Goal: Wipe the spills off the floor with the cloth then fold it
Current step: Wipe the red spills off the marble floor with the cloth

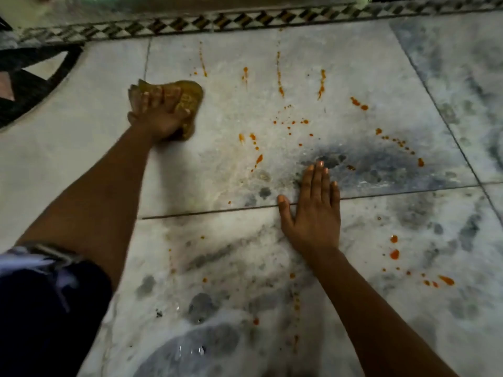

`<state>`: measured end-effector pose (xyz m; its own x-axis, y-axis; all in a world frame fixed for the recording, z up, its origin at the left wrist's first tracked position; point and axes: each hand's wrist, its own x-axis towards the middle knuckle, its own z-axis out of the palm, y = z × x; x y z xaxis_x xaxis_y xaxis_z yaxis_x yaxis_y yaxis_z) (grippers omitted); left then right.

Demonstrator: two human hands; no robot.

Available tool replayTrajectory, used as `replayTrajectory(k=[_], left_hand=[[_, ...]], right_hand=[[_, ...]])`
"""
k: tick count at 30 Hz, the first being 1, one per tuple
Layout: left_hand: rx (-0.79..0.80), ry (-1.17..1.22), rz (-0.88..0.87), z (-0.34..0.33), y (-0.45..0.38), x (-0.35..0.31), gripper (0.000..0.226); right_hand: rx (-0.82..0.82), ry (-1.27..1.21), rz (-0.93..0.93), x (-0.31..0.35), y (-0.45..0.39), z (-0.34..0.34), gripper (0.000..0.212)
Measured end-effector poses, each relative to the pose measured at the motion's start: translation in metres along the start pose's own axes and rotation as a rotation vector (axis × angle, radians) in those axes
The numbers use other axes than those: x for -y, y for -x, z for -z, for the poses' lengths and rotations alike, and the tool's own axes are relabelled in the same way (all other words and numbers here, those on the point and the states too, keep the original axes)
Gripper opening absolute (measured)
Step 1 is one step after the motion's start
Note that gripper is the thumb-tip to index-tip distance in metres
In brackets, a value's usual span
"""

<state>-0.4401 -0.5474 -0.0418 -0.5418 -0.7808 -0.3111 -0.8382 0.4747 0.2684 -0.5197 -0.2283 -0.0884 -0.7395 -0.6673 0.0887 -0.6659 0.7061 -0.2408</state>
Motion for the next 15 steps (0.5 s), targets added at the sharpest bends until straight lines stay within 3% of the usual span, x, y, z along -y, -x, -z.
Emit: replayTrajectory(k=[5,9,15], left_hand=[[-0.078,-0.113,-0.173,-0.03,0.019,-0.021,0.058],[-0.098,-0.095,-0.172,-0.027,0.017,-0.016,0.056],[-0.101,-0.068,-0.086,-0.007,-0.041,-0.019,0.057]], right_hand=[[-0.019,-0.005,-0.032,0.004,-0.036,0.006,0.095],[0.086,0.01,-0.148,-0.003,-0.097,0.011,0.096],[0.064,-0.01,-0.181,-0.005,-0.104,-0.005,0.092]])
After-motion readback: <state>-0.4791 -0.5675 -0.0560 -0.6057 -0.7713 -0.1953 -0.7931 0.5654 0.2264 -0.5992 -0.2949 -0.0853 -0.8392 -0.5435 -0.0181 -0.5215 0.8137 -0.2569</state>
